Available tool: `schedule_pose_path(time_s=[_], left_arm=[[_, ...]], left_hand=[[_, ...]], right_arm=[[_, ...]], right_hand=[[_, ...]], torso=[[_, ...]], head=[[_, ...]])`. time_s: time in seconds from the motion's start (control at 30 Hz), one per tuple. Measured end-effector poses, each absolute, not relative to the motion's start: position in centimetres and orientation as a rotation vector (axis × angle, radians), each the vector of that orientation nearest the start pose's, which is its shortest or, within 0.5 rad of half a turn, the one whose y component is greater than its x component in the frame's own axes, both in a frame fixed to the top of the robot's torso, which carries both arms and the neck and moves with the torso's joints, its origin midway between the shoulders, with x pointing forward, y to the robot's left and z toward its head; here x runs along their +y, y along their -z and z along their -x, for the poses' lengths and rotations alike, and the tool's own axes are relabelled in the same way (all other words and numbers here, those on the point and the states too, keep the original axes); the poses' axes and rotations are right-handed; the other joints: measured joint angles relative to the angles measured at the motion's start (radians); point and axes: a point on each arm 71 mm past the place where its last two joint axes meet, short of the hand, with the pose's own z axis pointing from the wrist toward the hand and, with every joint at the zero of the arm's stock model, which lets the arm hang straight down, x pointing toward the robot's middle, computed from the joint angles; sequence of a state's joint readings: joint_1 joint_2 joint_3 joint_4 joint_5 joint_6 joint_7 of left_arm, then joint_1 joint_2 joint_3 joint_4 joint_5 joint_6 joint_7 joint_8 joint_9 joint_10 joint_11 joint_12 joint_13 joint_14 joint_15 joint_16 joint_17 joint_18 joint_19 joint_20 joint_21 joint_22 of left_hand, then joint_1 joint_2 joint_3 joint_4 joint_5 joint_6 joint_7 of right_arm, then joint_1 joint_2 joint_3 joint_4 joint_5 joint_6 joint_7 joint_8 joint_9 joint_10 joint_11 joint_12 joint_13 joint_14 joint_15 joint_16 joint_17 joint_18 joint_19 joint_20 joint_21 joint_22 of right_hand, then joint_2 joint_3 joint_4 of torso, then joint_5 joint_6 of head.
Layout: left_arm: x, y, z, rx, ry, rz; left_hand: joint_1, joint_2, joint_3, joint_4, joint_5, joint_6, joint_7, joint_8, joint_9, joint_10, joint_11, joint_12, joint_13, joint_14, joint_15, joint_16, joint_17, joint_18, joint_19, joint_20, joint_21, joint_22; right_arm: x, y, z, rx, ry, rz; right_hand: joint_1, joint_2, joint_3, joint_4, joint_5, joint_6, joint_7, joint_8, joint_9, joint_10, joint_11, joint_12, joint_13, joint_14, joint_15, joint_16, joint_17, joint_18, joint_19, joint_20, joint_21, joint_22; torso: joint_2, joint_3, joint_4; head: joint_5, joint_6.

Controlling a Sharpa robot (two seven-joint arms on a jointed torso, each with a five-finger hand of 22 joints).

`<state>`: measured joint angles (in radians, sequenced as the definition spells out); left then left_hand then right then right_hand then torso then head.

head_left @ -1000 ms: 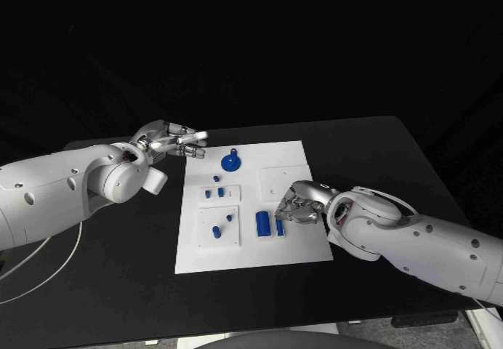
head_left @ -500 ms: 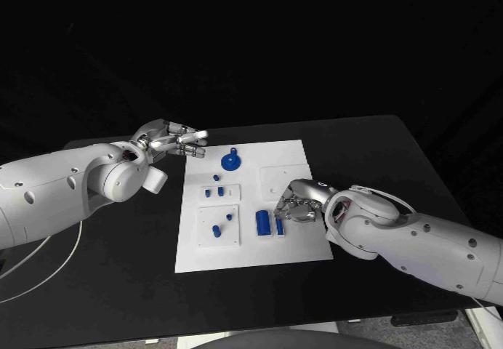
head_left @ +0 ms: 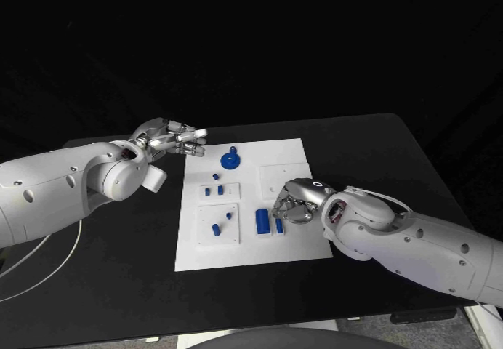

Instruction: Assemble the parts on the task board

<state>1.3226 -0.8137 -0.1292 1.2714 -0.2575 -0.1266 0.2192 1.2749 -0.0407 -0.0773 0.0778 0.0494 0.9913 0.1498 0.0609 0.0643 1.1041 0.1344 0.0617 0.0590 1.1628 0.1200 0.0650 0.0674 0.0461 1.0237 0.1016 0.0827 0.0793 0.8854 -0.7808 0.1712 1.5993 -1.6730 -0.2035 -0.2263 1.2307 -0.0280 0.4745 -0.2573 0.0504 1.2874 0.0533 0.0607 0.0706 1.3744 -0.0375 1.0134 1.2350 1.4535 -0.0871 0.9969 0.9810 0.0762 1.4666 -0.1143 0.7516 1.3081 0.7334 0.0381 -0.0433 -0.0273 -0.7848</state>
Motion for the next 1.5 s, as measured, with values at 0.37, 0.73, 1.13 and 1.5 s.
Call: schedule_pose_path(time_s=[0.37,0.73,1.13,1.5], left_arm=[[26.3,16.9,-53.8,1.652,1.285,0.855],[26.2,16.9,-53.8,1.654,1.285,0.854],[26.3,16.9,-53.8,1.655,1.284,0.854],[26.4,16.9,-54.0,1.641,1.278,0.853]], left_hand=[[0.0,0.0,0.0,0.0,0.0,0.0,0.0,0.0,0.0,0.0,0.0,0.0,0.0,0.0,0.0,0.0,0.0,0.0,0.0,0.0,0.0,0.0],[0.0,0.0,0.0,0.0,0.0,0.0,0.0,0.0,0.0,0.0,0.0,0.0,0.0,0.0,0.0,0.0,0.0,0.0,0.0,0.0,0.0,0.0],[0.0,0.0,0.0,0.0,0.0,0.0,0.0,0.0,0.0,0.0,0.0,0.0,0.0,0.0,0.0,0.0,0.0,0.0,0.0,0.0,0.0,0.0],[0.012,0.012,0.003,-0.003,0.0,-0.004,0.004,0.0,0.0,0.0,0.0,0.0,0.0,0.0,0.0,0.0,0.0,0.0,0.0,0.0,0.0,0.0]], right_arm=[[-15.4,25.3,-43.6,1.758,-0.664,0.216],[-15.3,25.4,-43.4,1.702,-0.732,0.164],[-16.4,24.6,-43.9,1.633,-0.812,0.012],[-19.9,22.4,-46.7,1.554,-0.86,-0.249]], right_hand=[[0.011,0.0,-0.02,0.02,0.0,0.011,-0.008,0.003,-0.001,0.0,0.0,-0.003,0.004,0.0,0.0,0.0,0.003,0.0,0.0,0.0,0.0,0.0],[0.012,0.002,-0.029,0.029,0.0,0.008,-0.004,0.007,-0.001,0.0,0.0,-0.018,0.0,0.0,0.0,0.0,0.005,0.0,0.0,0.0,0.015,0.0],[0.005,0.005,-0.042,0.061,0.011,-0.054,0.003,0.006,-0.004,-0.013,0.002,-0.039,-0.011,0.0,0.0,-0.014,-0.009,0.0,0.0,0.0,0.011,0.0],[-0.01,-0.01,-0.118,0.12,0.102,-0.117,0.02,0.007,-0.004,-0.039,0.009,-0.057,-0.028,-0.005,-0.004,-0.041,-0.028,0.0,0.0,0.0,-0.019,0.0]], torso=[[0.0,0.0005,0.0008],[0.001,-0.0002,0.0005],[0.001,-0.0015,0.001],[-0.002,-0.0031,-0.0005]], head=[[-0.001,0.002],[0.0,0.002],[0.0,0.007],[-0.004,0.025]])
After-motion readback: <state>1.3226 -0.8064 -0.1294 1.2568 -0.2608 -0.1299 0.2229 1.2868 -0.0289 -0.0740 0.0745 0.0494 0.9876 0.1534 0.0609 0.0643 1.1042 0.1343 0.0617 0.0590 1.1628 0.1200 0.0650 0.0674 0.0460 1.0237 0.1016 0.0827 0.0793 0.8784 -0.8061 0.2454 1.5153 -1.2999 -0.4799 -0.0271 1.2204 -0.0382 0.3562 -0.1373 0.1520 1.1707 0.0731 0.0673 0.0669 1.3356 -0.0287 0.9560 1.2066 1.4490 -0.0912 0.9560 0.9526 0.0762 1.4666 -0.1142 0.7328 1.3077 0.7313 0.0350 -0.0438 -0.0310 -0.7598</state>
